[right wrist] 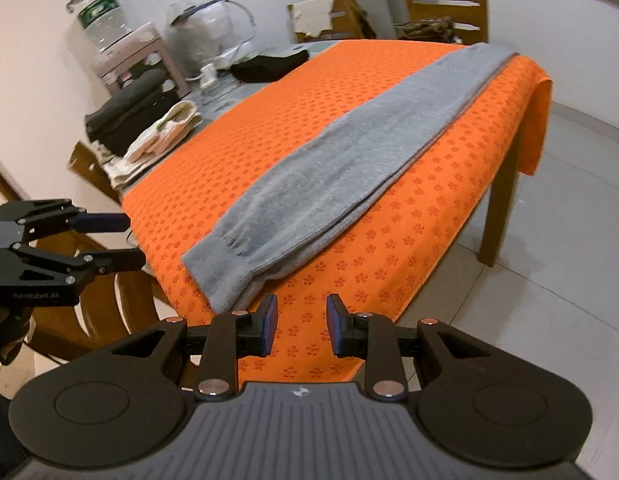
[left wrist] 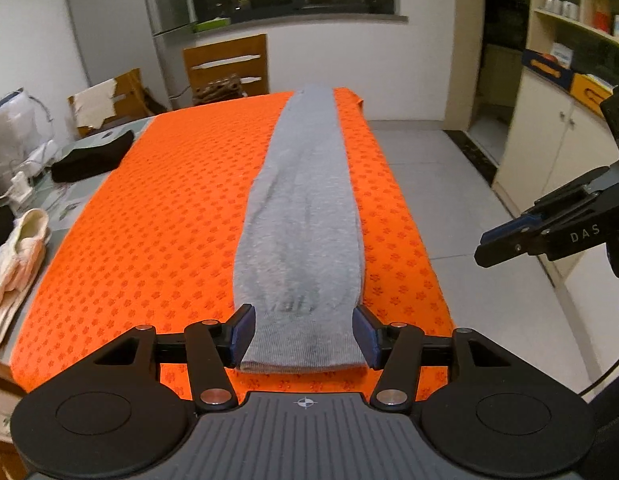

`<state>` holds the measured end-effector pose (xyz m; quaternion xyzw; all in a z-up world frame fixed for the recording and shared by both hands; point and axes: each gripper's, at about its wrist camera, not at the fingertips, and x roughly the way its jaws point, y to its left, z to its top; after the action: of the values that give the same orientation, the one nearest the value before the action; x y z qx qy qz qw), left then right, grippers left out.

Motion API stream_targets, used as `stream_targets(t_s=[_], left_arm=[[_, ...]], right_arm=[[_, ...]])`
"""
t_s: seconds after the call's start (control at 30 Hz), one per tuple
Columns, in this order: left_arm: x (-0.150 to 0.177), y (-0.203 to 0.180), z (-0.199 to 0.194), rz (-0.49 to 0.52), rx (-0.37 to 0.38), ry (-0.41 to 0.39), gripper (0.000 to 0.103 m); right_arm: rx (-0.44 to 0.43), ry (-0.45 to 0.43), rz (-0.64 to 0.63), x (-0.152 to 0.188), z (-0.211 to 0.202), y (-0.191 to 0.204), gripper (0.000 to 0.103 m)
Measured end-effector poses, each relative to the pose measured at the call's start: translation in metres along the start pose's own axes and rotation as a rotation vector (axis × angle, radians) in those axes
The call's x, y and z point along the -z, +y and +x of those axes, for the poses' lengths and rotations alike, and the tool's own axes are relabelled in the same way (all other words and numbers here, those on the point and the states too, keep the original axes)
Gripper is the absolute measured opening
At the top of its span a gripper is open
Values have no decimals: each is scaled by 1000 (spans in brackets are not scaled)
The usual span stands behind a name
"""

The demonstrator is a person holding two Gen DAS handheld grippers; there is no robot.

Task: Fold clothes

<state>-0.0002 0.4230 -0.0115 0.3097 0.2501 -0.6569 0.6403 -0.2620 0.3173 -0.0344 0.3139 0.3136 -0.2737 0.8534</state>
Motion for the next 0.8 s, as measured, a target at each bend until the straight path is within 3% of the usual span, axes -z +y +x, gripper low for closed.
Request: stream_targets(t_s=[0.17, 0.3, 0.5, 0.8], left_arm=[[-2, 21, 14, 75, 102, 10, 57], [-3, 37, 23, 128, 129, 28, 57], [-10, 53, 26, 116, 54, 55, 57], [-19, 68, 24, 152, 31, 70, 57]], right_arm=[[87, -42, 95, 8, 10, 11, 31], [129, -80, 175, 13, 20, 19, 31], [93, -111, 178, 10, 30, 25, 31], [80, -87, 165, 4, 35, 27, 31]])
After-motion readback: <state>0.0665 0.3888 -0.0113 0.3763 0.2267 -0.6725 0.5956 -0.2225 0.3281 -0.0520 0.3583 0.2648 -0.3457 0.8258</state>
